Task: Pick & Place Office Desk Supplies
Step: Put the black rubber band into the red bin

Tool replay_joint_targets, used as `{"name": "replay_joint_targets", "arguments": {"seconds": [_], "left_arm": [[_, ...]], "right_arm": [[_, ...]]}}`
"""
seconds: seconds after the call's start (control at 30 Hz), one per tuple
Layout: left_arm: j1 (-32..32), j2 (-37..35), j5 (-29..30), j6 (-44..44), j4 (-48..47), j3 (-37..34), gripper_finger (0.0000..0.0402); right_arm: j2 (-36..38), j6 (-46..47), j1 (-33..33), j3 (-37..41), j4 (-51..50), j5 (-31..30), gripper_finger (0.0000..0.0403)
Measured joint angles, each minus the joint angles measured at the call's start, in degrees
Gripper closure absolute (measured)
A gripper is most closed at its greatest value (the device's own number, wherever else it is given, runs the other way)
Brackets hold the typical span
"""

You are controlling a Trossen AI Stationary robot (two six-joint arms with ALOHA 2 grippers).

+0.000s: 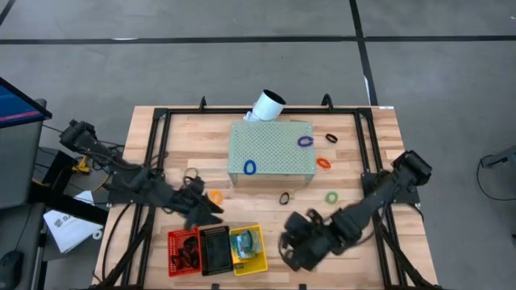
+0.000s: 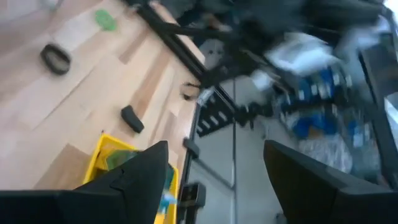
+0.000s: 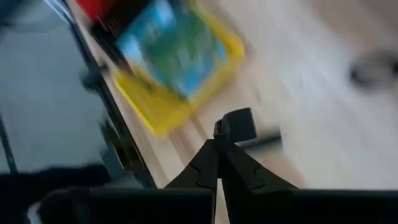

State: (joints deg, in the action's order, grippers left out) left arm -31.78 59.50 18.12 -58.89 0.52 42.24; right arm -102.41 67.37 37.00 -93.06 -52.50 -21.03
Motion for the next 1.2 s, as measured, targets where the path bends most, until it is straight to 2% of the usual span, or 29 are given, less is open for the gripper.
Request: {"name": "replay_joint_targets", "arguments": {"seconds": [0.1, 0.3, 0.57, 0.73, 1.2], "left_arm": [[2.8, 4.3, -1.6, -5.7, 5.2, 0.0, 0.0140], [6.5, 9.9, -4.5, -5.7, 20.0, 0.0, 0.0148], [10.1, 13.4, -5.5, -7.0, 29.1, 0.0, 0.0149], [10.4, 14.2, -6.5, -7.1, 30.4, 0.0, 0.0151], [10.1, 14.2, -13.7, -6.1, 31.9, 0.0, 0.0159]], "right_arm": [[0.0, -6.1, -3.2, -3.7, 1.6, -2.4, 0.0401], [0.0, -14.5, -7.3, -8.5, 6.9, -3.2, 0.0402], [0.0, -18.7, -9.0, -9.8, 12.7, -3.1, 0.0402], [0.0, -20.3, -10.4, -9.8, 16.0, -3.6, 0.0403], [0.0, -22.1, -12.1, -9.8, 13.7, -3.7, 0.0403]]}}
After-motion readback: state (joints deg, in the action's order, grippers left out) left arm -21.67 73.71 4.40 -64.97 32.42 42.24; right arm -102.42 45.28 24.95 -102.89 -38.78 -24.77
